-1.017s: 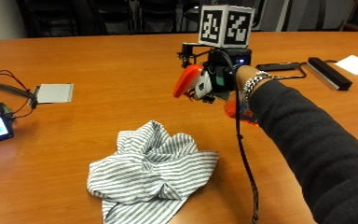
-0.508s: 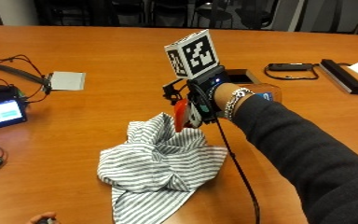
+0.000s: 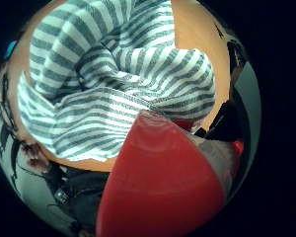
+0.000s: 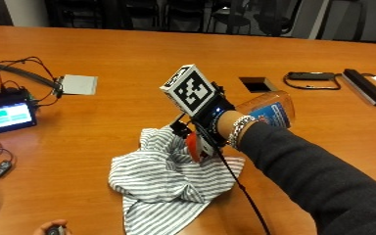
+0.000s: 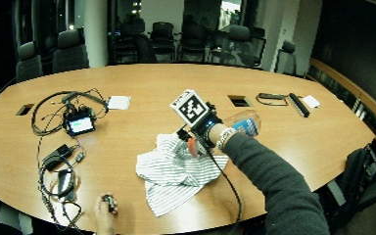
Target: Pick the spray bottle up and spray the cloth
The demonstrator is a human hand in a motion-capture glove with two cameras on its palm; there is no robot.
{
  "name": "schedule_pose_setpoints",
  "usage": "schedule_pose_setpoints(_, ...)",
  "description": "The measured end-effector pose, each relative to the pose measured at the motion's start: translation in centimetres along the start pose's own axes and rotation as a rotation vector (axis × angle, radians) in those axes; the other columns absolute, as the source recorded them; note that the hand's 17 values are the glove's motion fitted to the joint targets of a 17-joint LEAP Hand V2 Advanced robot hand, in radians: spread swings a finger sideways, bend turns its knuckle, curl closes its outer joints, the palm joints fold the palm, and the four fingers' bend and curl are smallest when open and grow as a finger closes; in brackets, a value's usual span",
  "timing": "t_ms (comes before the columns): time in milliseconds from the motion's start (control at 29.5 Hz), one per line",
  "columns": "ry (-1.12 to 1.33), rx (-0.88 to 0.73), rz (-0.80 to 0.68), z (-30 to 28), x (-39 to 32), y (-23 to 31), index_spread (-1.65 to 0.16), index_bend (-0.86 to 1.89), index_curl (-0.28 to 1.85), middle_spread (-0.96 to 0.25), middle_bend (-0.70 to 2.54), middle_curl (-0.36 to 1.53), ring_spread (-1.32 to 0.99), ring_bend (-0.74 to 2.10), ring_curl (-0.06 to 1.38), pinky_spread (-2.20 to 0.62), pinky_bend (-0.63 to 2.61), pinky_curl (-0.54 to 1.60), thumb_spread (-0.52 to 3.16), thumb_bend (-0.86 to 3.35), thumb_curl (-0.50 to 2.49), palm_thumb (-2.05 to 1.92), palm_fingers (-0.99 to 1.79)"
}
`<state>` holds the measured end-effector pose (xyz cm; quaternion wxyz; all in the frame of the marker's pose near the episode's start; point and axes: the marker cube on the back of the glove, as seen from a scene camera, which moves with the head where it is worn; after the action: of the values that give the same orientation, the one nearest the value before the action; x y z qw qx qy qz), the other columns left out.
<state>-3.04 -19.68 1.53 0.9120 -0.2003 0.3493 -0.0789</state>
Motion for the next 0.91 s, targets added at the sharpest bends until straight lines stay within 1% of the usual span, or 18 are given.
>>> schedule_pose_setpoints(102, -0.008, -0.007, 0.006, 0.5, -0.4, 0.1, -0.32, 0.21, 0.61, -0.23, 0.49, 0.50, -0.24, 0.64, 0.46, -0.34, 0.40, 0.39, 0.27, -0.03, 0.79, 0.96, 1.35)
schedule_pose_setpoints(203, -0.065, 0.009, -0.024, 0.9, -1.8, 0.3, -0.32, 0.21, 0.62, -0.23, 0.49, 0.50, -0.24, 0.65, 0.46, -0.34, 0.40, 0.39, 0.27, -0.03, 0.79, 0.96, 1.35)
schedule_pose_setpoints(339, -0.222, 0.065, -0.090, 1.4, -4.3, 1.3, -0.33, 0.21, 0.62, -0.23, 0.50, 0.50, -0.24, 0.64, 0.45, -0.34, 0.40, 0.39, 0.27, -0.03, 0.79, 0.96, 1.35)
schedule_pose_setpoints(440, -0.352, 0.128, -0.124, 0.6, -4.3, 2.5, -0.33, 0.20, 0.62, -0.24, 0.49, 0.50, -0.24, 0.64, 0.46, -0.34, 0.40, 0.39, 0.27, -0.03, 0.80, 0.96, 1.35)
schedule_pose_setpoints(542, -0.499, 0.206, -0.179, -2.3, -3.3, 4.0, -0.32, 0.20, 0.62, -0.24, 0.48, 0.50, -0.24, 0.65, 0.46, -0.33, 0.40, 0.39, 0.28, -0.03, 0.80, 0.96, 1.35)
schedule_pose_setpoints(745, -0.875, 0.381, -0.384, -9.9, -2.5, 6.3, -0.33, 0.20, 0.63, -0.24, 0.49, 0.50, -0.24, 0.66, 0.46, -0.32, 0.39, 0.39, 0.29, -0.03, 0.80, 0.96, 1.35)
schedule_pose_setpoints(915, -1.155, 0.523, -0.513, -14.3, -2.4, 7.1, -0.33, 0.19, 0.63, -0.24, 0.49, 0.50, -0.24, 0.66, 0.46, -0.31, 0.40, 0.39, 0.29, -0.03, 0.81, 0.96, 1.35)
